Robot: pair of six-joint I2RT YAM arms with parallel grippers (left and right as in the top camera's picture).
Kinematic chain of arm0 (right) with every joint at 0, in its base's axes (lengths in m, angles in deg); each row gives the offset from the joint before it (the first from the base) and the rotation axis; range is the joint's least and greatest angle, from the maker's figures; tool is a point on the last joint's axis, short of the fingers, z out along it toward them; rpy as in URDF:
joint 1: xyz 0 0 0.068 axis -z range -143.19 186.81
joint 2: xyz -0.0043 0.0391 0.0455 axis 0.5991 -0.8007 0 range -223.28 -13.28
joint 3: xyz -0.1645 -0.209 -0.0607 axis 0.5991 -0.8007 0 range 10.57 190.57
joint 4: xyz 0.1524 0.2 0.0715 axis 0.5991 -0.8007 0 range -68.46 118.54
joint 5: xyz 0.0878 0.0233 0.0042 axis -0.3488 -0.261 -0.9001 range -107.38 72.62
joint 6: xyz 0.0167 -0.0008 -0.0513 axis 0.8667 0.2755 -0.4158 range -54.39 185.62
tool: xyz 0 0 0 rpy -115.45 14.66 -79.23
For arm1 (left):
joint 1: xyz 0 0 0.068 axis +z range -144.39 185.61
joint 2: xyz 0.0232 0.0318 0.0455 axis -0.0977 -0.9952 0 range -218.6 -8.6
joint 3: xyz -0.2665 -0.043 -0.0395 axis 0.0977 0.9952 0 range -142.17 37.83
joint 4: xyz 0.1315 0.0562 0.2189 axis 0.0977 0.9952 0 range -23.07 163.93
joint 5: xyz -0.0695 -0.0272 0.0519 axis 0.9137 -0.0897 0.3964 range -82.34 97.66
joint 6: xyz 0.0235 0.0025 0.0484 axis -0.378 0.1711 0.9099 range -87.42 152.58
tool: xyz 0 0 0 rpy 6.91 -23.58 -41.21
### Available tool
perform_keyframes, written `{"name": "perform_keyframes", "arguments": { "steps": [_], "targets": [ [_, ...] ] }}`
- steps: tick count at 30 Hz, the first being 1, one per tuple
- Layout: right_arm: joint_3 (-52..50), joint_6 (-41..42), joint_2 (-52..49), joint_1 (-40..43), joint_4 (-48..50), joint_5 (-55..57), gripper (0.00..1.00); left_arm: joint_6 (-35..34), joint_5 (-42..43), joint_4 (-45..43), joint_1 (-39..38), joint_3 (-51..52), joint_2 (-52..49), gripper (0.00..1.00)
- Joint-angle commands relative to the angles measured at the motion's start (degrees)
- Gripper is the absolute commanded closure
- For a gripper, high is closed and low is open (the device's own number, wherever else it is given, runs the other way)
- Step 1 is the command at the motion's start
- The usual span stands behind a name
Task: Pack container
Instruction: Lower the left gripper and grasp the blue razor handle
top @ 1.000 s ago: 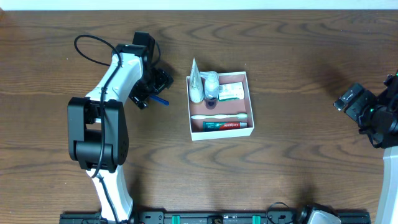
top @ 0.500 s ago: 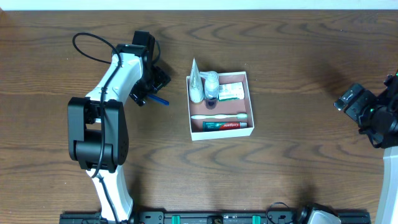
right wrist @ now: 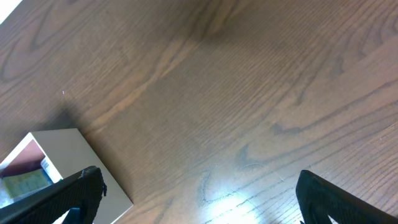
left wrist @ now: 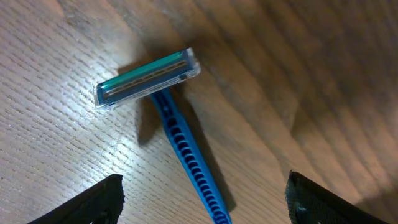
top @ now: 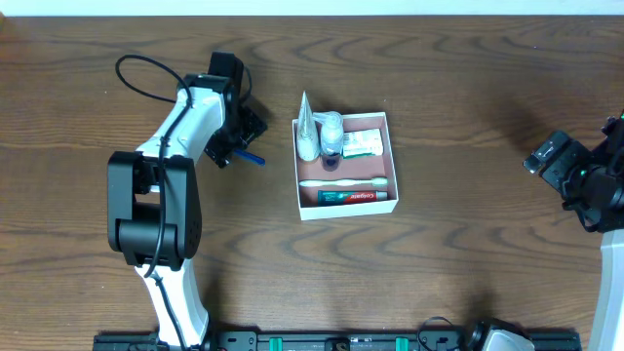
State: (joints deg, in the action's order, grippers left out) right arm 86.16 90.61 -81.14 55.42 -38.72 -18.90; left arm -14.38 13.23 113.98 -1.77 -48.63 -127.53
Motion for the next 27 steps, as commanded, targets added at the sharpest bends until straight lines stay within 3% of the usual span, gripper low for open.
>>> {"name": "perform_keyframes", "arguments": {
  "steps": [1, 11, 20, 23, 27],
  "targets": [
    [0.68, 0.24, 0.35, 0.61, 0.0, 0.0, 0.01, -1.42, -1.09, -0.74, 0.31, 1.46, -1.03, 0.17],
    [0.68, 0.24, 0.35, 0.61, 0.0, 0.0, 0.01, -1.42, -1.09, -1.38, 0.17, 2.89, -1.07, 0.17],
    [0.68, 0.24, 0.35, 0.61, 0.0, 0.0, 0.01, -1.44, -1.07, -7.72, 0.17, 9.11, -1.09, 0.19],
    [0.68, 0.24, 0.35, 0.61, -0.02, 0.02, 0.01, -1.42, -1.11, -8.17, 0.2, 9.7, -1.09, 0.26],
    [0.68, 0.24, 0.35, 0.61, 0.0, 0.0, 0.01, -1.42, -1.09, -8.15, 0.2, 9.7, -1.09, 0.46]
  ]
}}
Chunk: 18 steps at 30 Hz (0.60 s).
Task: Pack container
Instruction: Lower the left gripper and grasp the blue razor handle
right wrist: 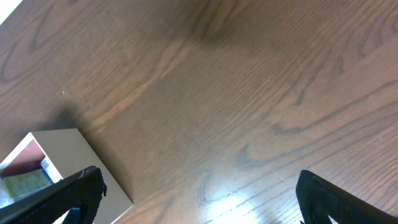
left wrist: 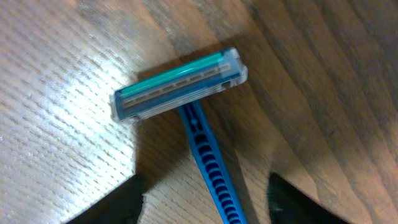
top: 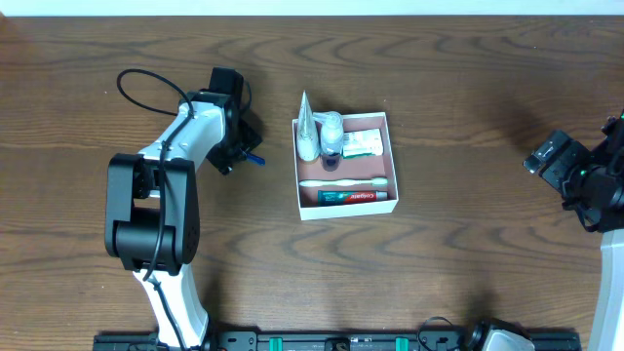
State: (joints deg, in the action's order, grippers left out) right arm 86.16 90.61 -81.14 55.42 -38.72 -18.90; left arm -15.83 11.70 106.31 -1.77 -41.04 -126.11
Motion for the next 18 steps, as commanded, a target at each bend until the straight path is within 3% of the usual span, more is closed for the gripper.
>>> {"name": "perform_keyframes", "arguments": {
  "steps": [1, 5, 8, 18],
  "targets": [
    [0.68, 0.24, 0.35, 0.61, -0.02, 0.0, 0.01, 0.04, 0.44, -0.44, 0.2, 2.12, -2.51, 0.51],
    [0.68, 0.24, 0.35, 0.61, -0.02, 0.0, 0.01, 0.07, 0.44, 0.59, 0.2, 2.12, -2.51, 0.63],
    [0.68, 0.24, 0.35, 0.61, 0.0, 0.0, 0.01, 0.9, 0.44, 2.05, 0.2, 2.12, -2.51, 0.66],
    [0.68, 0.24, 0.35, 0.61, 0.0, 0.0, 0.01, 13.57, 0.44, 7.56, 0.2, 2.1, -2.49, 0.81]
  ]
}}
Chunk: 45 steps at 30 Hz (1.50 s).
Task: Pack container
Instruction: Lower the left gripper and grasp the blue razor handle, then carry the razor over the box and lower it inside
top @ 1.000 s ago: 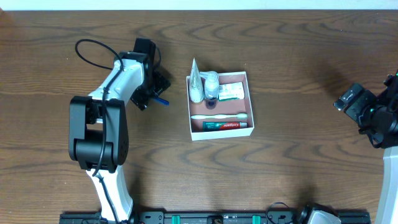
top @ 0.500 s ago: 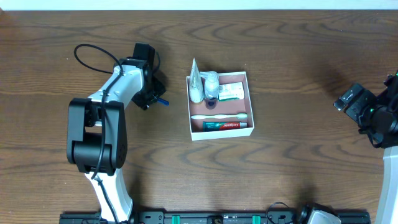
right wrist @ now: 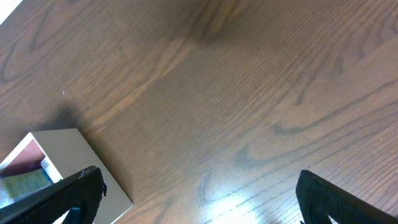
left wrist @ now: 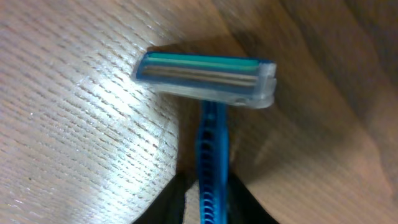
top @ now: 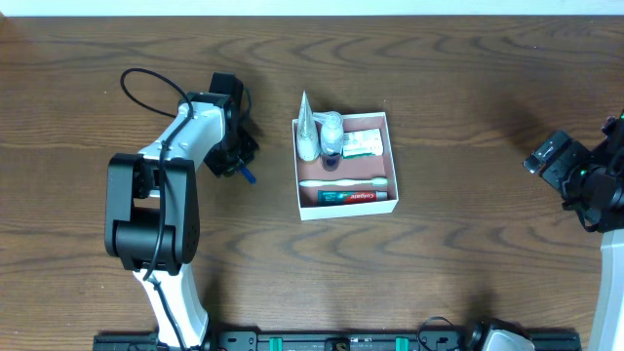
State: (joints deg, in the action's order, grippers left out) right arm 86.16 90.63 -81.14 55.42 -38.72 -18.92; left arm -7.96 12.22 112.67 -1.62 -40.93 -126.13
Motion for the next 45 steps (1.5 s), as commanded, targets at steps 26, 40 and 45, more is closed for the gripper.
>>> {"name": "perform_keyframes", "arguments": {
  "steps": [26, 40, 45],
  "targets": [
    [0.68, 0.22, 0.35, 0.61, 0.0, 0.04, 0.01, 27.91, -0.04, 18.75, -0.28, -16.83, 12.2, 0.94],
    [0.68, 0.22, 0.35, 0.61, 0.0, 0.04, 0.01, 45.99, -0.09, 13.07, -15.43, -17.42, 34.77, 0.94],
    [0.68, 0.22, 0.35, 0.61, 0.0, 0.02, 0.01, 58.55, -0.11, 11.58, -24.15, -17.42, 37.07, 0.94]
  ]
}}
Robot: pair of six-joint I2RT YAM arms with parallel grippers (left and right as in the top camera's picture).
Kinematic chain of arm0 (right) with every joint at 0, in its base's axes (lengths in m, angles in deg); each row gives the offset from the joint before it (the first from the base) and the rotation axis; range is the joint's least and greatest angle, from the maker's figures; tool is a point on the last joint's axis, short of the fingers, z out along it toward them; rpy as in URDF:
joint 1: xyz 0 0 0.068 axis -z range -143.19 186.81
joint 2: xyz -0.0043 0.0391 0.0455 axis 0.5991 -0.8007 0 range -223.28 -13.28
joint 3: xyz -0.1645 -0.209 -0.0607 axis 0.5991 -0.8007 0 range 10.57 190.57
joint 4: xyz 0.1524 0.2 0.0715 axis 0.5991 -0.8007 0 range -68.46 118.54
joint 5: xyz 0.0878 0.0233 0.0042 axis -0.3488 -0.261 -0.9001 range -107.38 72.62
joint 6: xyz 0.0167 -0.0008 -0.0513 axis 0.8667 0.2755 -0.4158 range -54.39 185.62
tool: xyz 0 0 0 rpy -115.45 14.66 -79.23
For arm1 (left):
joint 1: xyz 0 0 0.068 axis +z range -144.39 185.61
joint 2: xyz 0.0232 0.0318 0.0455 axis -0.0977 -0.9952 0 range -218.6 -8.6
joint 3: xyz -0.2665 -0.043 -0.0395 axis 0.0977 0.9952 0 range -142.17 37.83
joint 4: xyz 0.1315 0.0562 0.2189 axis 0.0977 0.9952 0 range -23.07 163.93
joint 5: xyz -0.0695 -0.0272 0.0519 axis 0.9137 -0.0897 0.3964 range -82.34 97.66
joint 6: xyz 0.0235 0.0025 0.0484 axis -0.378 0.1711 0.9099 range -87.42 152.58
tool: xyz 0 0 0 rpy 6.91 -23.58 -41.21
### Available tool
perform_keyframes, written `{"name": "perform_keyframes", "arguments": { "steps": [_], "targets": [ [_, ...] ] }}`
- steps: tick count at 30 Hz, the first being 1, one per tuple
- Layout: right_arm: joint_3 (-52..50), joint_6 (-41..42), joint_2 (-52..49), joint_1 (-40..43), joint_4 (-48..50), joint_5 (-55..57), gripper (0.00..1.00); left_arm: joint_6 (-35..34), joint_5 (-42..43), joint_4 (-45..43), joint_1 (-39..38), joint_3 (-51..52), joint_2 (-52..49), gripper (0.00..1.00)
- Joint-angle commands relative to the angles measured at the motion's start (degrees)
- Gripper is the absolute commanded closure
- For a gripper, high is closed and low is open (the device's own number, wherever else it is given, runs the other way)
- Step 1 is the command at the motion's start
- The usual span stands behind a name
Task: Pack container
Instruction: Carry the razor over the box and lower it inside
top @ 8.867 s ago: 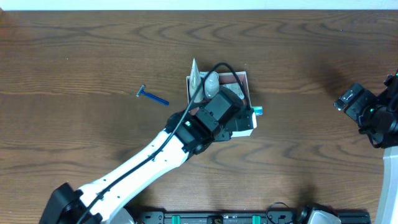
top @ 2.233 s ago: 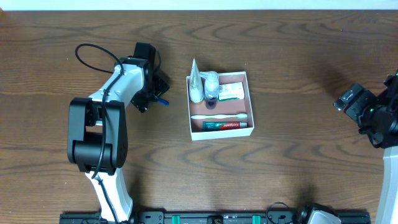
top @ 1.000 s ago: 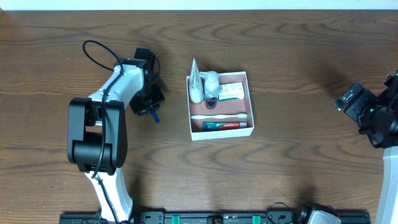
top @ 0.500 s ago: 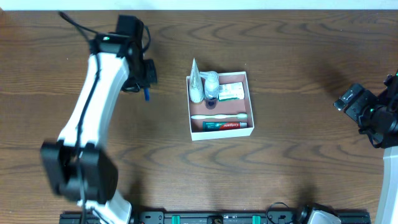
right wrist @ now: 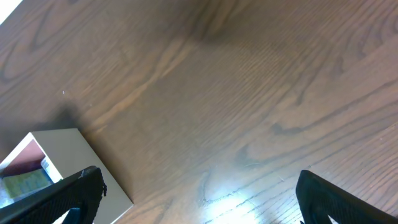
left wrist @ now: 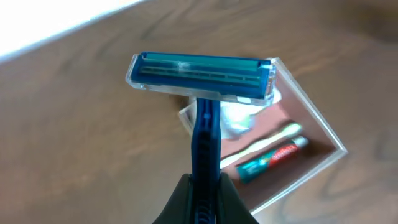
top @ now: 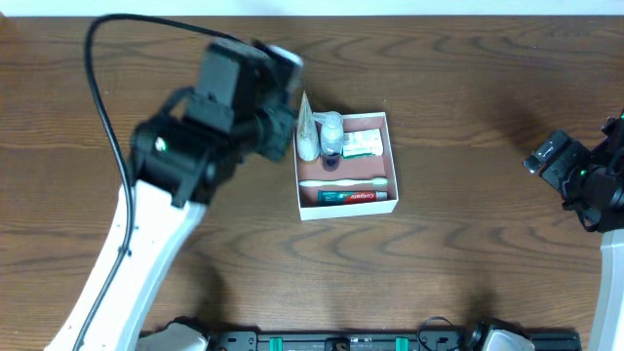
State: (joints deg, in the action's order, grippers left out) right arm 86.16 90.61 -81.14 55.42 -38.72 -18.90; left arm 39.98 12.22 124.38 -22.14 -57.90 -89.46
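My left gripper (left wrist: 204, 186) is shut on the handle of a blue razor (left wrist: 202, 78), held upright high above the table with its clear head on top. The overhead view puts the left gripper (top: 278, 97) by the upper left corner of the white container (top: 346, 214). Below the razor, the container (left wrist: 311, 118) holds a toothbrush (top: 341, 182), a toothpaste tube (top: 356, 196), a white cone-topped tube (top: 306, 132), a small bottle (top: 333, 135) and a green-white packet (top: 363, 144). My right gripper (right wrist: 199, 205) stands open and empty at the table's right edge.
The dark wooden table (top: 468, 107) lies bare between the container and my right gripper (top: 575, 180). A corner of the container (right wrist: 68, 162) shows at the lower left of the right wrist view. The raised left arm (top: 166, 195) crosses the table's left half.
My left gripper, shut on the razor down at the table left of the container, is now raised high with it beside the container's upper left corner. The right arm has not moved.
The razor lay on the table left of the container with my left gripper open over it. The fingers then stood lower on either side of the handle, then shut on it. Now the razor is off the table, above the container's edge.
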Motion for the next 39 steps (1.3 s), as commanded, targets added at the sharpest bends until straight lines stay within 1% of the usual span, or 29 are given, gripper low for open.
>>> {"name": "perform_keyframes", "arguments": {
  "steps": [1, 4, 6, 12, 14, 17, 20, 24, 31, 34, 39],
  "targets": [
    [0.68, 0.24, 0.35, 0.61, 0.0, 0.0, 0.01, 12.44, -0.11, -0.13, -4.87, -0.44, 0.37, 0.94],
    [0.68, 0.24, 0.35, 0.61, 0.0, 0.02, 0.01, 18.14, -0.13, -0.17, -9.05, -0.31, -0.55, 0.94],
    [0.68, 0.24, 0.35, 0.61, 0.0, 0.0, 0.01, 20.26, -0.11, -0.63, -11.37, -0.24, -1.62, 0.94],
    [0.68, 0.24, 0.35, 0.61, 0.0, 0.0, 0.01, 20.33, -0.11, -2.51, -16.59, -0.13, -6.49, 0.94],
    [0.68, 0.24, 0.35, 0.61, 0.0, 0.02, 0.01, 21.55, -0.11, -2.51, -17.51, -0.13, -8.46, 0.94],
    [0.68, 0.24, 0.35, 0.61, -0.02, 0.02, 0.01, 25.4, -0.11, -2.4, -17.9, -0.13, -11.72, 0.94],
    [0.68, 0.24, 0.35, 0.61, 0.0, 0.02, 0.01, 30.86, -0.15, -2.27, -17.86, -0.13, -14.69, 0.94],
    [0.68, 0.24, 0.35, 0.61, 0.0, 0.0, 0.01, 35.63, -1.42, -2.03, -17.86, -0.13, -18.14, 0.94],
    [0.68, 0.24, 0.35, 0.61, 0.0, 0.0, 0.01, 46.1, -2.36, 1.25, -17.81, -0.09, -22.6, 0.94],
    [0.68, 0.24, 0.35, 0.61, 0.0, 0.0, 0.01, 48.41, -3.98, 1.84, -17.64, -0.07, -23.71, 0.94],
    [0.68, 0.24, 0.35, 0.61, -0.02, 0.0, 0.01, 48.76, -4.22, 1.84, -15.76, -0.07, -25.81, 0.94]
  ]
}}
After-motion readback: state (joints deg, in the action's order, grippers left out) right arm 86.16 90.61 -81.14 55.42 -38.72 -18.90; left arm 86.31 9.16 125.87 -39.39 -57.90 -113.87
